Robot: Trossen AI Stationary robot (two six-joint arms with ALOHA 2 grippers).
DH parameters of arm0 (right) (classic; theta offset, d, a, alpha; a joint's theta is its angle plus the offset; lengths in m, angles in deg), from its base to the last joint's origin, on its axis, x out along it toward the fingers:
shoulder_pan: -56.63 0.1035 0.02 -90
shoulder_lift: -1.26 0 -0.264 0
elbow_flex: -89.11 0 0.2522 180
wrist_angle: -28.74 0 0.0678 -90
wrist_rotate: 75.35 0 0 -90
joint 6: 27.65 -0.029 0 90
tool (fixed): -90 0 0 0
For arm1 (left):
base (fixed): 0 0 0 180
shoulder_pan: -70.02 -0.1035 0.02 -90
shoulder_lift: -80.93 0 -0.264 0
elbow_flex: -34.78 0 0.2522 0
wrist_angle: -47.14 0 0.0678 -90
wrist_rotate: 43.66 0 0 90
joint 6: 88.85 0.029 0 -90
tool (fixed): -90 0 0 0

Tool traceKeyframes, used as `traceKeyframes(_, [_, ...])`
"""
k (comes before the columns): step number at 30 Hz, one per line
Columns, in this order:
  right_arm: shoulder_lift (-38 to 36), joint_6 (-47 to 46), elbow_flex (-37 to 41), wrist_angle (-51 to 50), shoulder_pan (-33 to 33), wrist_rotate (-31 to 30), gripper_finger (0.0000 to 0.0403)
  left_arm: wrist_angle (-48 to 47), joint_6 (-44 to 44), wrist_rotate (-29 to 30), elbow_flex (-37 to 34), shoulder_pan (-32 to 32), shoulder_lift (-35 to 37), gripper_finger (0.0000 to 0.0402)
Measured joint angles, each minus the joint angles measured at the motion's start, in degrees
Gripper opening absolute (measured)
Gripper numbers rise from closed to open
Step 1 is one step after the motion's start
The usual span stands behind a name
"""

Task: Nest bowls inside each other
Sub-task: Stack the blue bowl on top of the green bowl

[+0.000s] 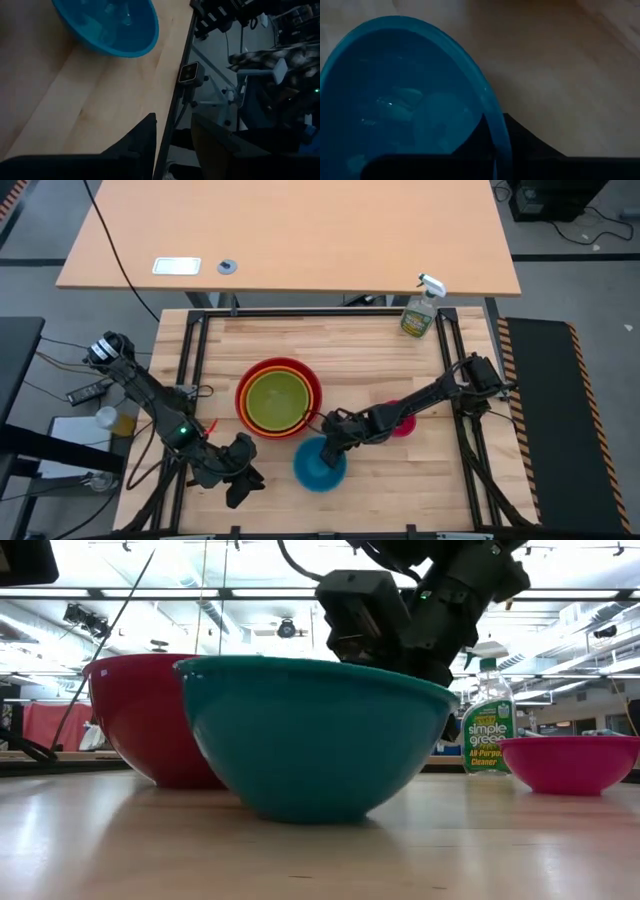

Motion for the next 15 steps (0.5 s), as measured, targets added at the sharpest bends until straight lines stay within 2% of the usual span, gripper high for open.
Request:
traceKeyframes(7, [-0.36,0.54,0.06,8.26,-1.21,9.77,0.0030,1.12,3.78,0.76,1.39,-0.04,2.71,0.0126])
traceKeyframes(15, [-4.71,1.66,0.07,22.80,-2.80,17.71,0.0032,0.37,12.13,8.02,3.52,-1.49,10.64,0.0126])
